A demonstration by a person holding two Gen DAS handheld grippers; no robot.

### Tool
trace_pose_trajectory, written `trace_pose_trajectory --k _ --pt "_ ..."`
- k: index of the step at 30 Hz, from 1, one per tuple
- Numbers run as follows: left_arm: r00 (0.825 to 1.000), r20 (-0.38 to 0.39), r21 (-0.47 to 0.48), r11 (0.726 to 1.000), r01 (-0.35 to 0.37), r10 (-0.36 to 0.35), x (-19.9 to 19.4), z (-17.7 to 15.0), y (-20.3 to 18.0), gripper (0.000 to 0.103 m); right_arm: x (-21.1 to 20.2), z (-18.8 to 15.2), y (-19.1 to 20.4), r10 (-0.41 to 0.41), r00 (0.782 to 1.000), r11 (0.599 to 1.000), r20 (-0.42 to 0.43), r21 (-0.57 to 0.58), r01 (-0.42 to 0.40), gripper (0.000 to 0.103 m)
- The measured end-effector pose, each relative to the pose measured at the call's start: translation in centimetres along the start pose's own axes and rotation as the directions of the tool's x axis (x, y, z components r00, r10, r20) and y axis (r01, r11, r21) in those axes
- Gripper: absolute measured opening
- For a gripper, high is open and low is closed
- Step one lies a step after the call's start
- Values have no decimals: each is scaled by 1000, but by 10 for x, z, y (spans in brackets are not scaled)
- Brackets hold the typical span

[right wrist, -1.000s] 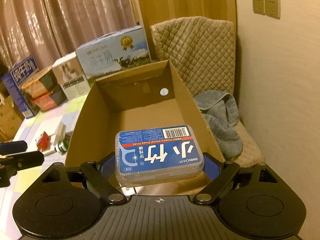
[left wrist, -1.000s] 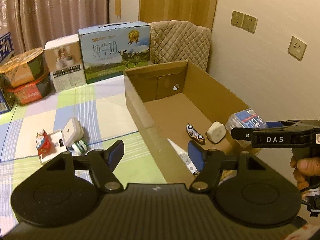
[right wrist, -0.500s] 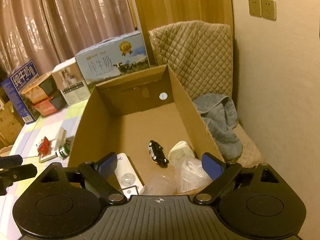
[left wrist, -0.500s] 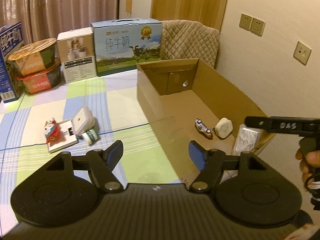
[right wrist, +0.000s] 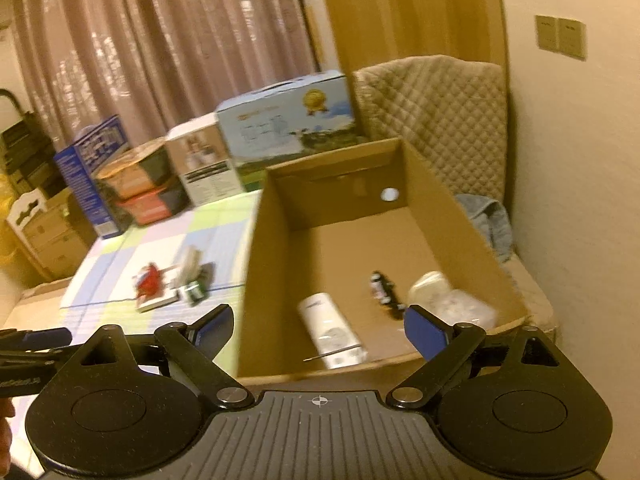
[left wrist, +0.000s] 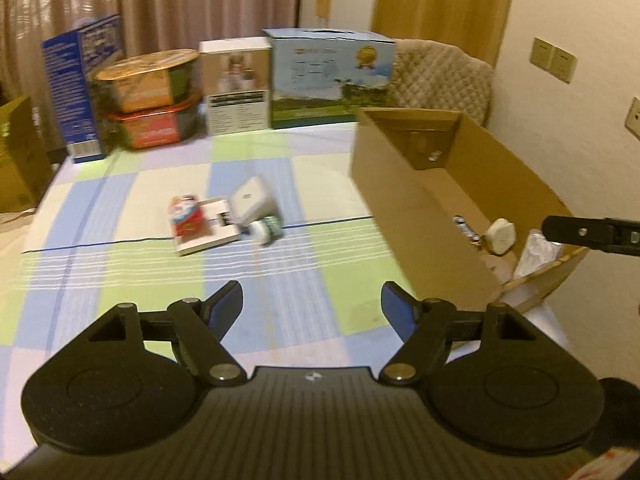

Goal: Organize rigid objects
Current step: 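Withdraw both grippers from the cardboard box back over the table, then grasp the green-and-white bottle with the right gripper while the left approaches the Doraemon figure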

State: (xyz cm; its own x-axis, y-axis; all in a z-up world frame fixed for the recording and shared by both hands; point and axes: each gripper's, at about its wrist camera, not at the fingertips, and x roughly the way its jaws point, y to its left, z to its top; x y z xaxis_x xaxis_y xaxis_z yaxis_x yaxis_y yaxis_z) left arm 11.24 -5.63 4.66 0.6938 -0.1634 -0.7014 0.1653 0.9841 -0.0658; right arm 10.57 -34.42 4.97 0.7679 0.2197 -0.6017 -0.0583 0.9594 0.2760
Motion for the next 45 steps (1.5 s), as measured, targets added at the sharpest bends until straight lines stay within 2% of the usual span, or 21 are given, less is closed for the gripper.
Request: trace_pose_trajectory --k 14,29,39,45 --pt "994 20 -75 991 -110 112 -51 -20 63 78 -12 -16 87 128 992 985 -16 -114 -128 90" --pt "986 23 -127 979 -160 164 -72 -30 97 86 -6 -22 134 181 983 966 -32 -182 -184 90" --pt "981 15 -145 971 -188 192 -53 -28 122 96 25 -20 156 192 980 958 -55 -206 -199 90" --pt "979 3 -142 969 -201 204 -18 -20 139 99 71 -21 164 165 983 958 -84 -223 -180 90"
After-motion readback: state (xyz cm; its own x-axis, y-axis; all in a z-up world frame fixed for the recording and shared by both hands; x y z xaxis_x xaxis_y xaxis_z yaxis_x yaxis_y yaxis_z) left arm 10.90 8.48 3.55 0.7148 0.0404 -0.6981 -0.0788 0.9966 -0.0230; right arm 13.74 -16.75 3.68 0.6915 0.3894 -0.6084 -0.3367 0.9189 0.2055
